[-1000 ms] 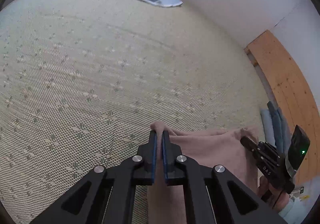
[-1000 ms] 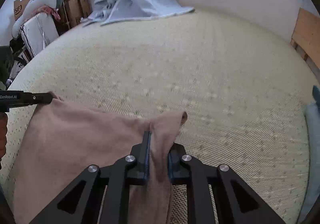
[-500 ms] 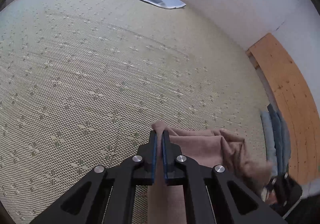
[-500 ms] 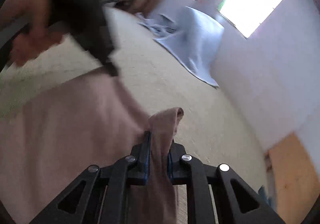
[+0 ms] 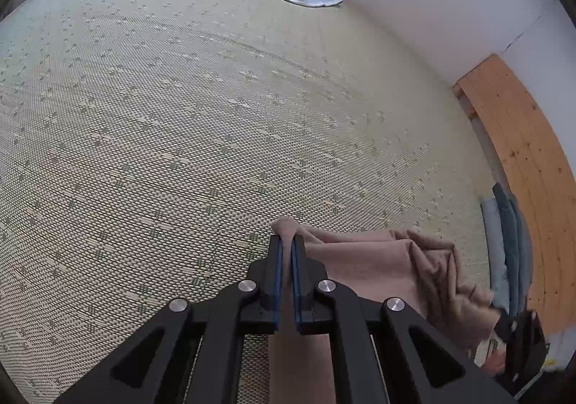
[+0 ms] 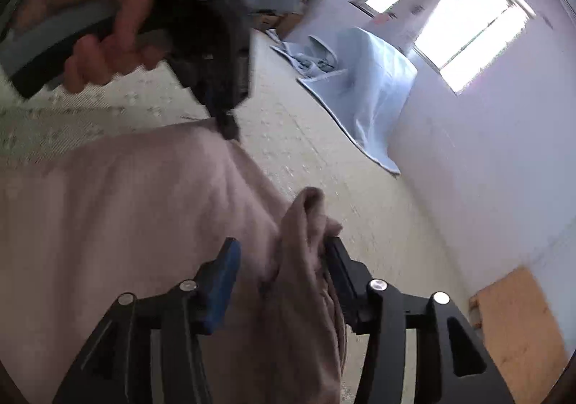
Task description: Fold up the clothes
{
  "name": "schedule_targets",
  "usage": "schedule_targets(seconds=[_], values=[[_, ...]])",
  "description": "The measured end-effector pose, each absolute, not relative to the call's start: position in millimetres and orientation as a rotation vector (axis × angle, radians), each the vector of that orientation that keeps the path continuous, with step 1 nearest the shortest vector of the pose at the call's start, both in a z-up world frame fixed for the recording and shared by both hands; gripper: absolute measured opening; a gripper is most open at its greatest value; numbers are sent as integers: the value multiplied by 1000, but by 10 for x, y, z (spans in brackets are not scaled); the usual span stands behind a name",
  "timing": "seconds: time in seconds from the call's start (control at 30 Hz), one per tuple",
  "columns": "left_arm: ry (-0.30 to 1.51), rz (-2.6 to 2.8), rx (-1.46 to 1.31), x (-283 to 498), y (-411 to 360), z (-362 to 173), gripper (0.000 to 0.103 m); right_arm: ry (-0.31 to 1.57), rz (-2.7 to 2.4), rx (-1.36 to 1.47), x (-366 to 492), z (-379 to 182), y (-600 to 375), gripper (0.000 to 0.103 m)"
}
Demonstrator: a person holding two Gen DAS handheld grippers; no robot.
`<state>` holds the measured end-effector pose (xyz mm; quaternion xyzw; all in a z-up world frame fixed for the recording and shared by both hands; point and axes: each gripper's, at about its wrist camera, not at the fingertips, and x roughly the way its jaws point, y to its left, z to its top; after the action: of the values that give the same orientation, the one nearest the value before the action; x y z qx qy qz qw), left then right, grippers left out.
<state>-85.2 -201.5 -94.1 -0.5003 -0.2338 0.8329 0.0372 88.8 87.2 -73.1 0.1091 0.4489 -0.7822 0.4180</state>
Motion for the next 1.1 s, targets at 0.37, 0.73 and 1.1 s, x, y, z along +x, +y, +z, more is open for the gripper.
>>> schedule_targets(seconds=[0.37, 0.73, 1.1], values=[[-707, 2559, -1546, -846, -1889, -993, 4, 461, -2081, 897, -421, -597, 1315, 52], [-734, 2545, -1499, -842, -1955, -947, 4, 401, -2037, 1072, -680, -794, 1266, 14], [-747, 2548, -1479, -829, -2031, -923, 3, 381, -2064, 1078, -683, -760, 1384, 21]])
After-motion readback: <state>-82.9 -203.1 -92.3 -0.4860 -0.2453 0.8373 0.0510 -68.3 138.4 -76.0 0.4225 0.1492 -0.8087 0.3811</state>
